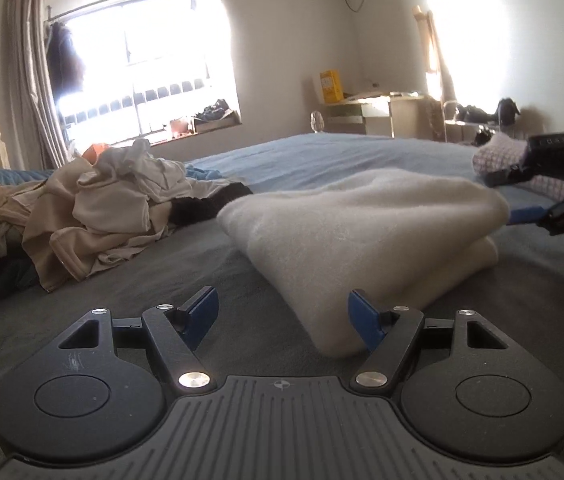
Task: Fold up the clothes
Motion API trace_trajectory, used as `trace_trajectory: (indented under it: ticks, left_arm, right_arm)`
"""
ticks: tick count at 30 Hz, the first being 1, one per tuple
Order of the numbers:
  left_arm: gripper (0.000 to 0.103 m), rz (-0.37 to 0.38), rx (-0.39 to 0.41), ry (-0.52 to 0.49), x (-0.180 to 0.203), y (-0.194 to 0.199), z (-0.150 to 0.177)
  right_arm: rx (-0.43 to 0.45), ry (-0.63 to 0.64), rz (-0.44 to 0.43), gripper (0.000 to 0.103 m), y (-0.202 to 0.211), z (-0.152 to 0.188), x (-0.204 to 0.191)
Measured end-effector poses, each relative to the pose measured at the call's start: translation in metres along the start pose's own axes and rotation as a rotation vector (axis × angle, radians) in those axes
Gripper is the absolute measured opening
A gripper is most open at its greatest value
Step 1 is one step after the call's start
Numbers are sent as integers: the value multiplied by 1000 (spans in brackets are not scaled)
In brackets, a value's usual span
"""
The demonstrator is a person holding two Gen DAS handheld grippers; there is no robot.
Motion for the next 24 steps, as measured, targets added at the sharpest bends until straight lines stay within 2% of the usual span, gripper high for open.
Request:
trace_trajectory:
  ticks: [2,3,6,7,8,10,11,12,13,15,17,19,22,23,24]
  left_arm:
    - [71,25,63,53,-7,-1,-16]
    - [71,41,85,63,-6,-6,-25]
    - [65,78,103,57,5,-34,-39]
    - [61,94,95,55,10,-45,-40]
    - [55,111,87,52,15,-56,-40]
    - [53,138,28,57,23,-78,-27]
    - [55,151,2,67,25,-87,-18]
    - [55,160,5,78,27,-89,-12]
    - [55,161,19,77,28,-88,-9]
    - [55,161,44,76,31,-86,-3]
    - [55,156,55,97,27,-85,-1]
    - [55,169,64,120,23,-85,0]
    - [56,167,81,110,23,-84,1]
    - [56,163,84,106,23,-84,2]
    - [56,162,85,105,23,-83,3]
  right_arm:
    - [70,67,66,59,19,-12,-10]
    - [84,123,72,50,22,-14,-25]
    - [98,374,47,28,13,-4,-88]
    - [89,476,48,27,5,4,-107]
    - [62,555,64,26,-7,15,-114]
    - [4,711,99,20,-33,37,-126]
    - [-48,776,170,17,-49,47,-113]
    - [-107,837,235,5,-65,58,-95]
    - [-125,861,236,2,-72,66,-82]
    - [-121,914,226,2,-69,70,-81]
    - [-156,954,264,2,-64,64,-101]
    - [-101,1016,246,5,-60,51,-135]
    - [-46,1070,202,5,-79,30,-173]
    - [-49,1078,203,5,-95,22,-176]
    - [-65,1096,243,5,-115,18,-168]
Point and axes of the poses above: each gripper's, at about its wrist camera, not at the fingertips, and y roughly against the way its jaws point, x to its right, z to its underside, the point moved 8 cm from there along -y, roughly the way its jaws point, and after that the axes turned 4 degrees about z, right-handed, at the moved point
